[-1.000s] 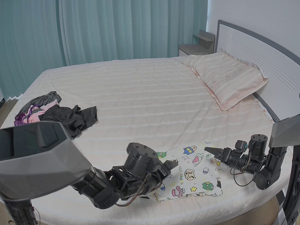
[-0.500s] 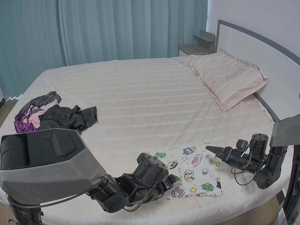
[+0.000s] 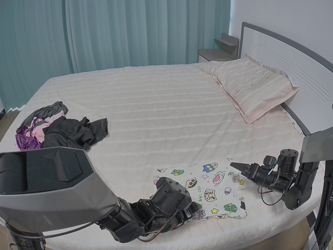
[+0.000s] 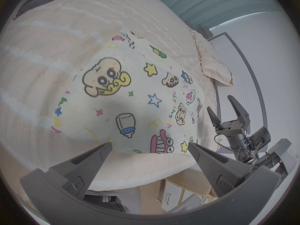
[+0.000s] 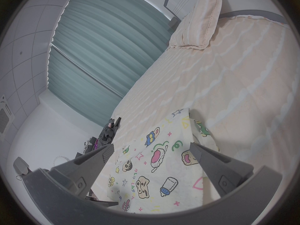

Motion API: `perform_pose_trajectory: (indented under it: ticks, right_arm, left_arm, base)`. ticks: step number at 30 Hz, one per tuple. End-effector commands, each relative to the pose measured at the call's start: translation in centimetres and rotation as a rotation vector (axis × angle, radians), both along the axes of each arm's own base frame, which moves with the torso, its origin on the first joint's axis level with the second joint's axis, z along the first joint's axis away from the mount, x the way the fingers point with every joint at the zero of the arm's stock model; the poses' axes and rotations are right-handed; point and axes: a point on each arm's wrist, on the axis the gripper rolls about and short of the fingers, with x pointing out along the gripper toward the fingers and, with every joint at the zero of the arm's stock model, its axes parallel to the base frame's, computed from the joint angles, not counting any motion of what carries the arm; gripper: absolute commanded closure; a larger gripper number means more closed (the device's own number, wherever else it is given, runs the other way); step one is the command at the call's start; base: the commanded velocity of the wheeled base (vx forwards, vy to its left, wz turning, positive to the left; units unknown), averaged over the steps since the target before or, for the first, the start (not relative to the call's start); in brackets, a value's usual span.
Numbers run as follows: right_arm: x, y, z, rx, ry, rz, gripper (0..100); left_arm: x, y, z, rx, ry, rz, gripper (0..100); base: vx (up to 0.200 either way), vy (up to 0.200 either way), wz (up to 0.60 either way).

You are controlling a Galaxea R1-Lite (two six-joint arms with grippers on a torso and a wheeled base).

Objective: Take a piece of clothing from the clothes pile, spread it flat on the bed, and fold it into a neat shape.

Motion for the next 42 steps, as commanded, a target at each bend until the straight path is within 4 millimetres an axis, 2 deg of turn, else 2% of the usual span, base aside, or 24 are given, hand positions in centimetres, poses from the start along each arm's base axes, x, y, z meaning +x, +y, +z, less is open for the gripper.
perform_pose_trajectory:
  ticks: [1, 4, 5, 8, 12, 15, 23, 26, 32, 42]
  right_arm:
    - [0.4, -0.4, -0.2, 0.000, -0.010, -0.014, 0]
    - [0.5, -0.8, -0.7, -0.006, 0.002, -0.027, 0]
    - [0.5, -0.8, -0.7, -0.006, 0.003, -0.027, 0]
    - [0.7, -1.0, -1.4, -0.013, 0.015, -0.031, 0]
    - [1.1, -1.3, -2.3, -0.032, 0.024, -0.037, 0]
    - [1.1, -1.9, -3.0, -0.072, 0.023, -0.038, 0]
    - [1.0, -4.0, -4.1, -0.162, 0.014, -0.064, 0]
    - [0.8, -4.0, -4.5, -0.180, 0.035, -0.053, 0]
    - [-0.3, -2.7, -5.2, -0.195, 0.068, 0.048, 0]
    - [-0.6, -1.1, -6.7, -0.194, 0.093, 0.130, 0]
  left_arm:
    - [0.0, 0.7, 3.1, -0.064, -0.052, 0.015, 0]
    - [1.1, 2.3, 5.0, -0.103, -0.091, 0.068, 0]
    - [1.2, 2.4, 5.1, -0.104, -0.092, 0.072, 0]
    - [3.2, 4.8, 6.0, -0.118, -0.117, 0.163, 0]
    - [4.9, 6.9, 5.6, -0.095, -0.118, 0.227, 0]
    - [5.5, 7.6, 4.2, -0.055, -0.106, 0.233, 0]
    - [5.6, 7.7, 0.4, 0.019, -0.098, 0.162, 0]
    - [5.8, 7.5, 0.0, 0.010, -0.109, 0.160, 0]
    - [5.9, 7.1, -1.0, 0.008, -0.126, 0.142, 0]
    - [6.8, 6.5, -2.5, 0.043, -0.184, 0.090, 0]
  base:
    - [0.000, 0.000, 0.00]
    - [0.000, 0.000, 0.00]
    - [0.000, 0.000, 0.00]
    - [0.000, 0.000, 0.00]
    - [0.000, 0.000, 0.00]
    - [0.000, 0.000, 0.00]
    - [0.000, 0.000, 0.00]
    - [0.000, 0.000, 0.00]
    - [0.000, 0.000, 0.00]
    - [0.000, 0.000, 0.00]
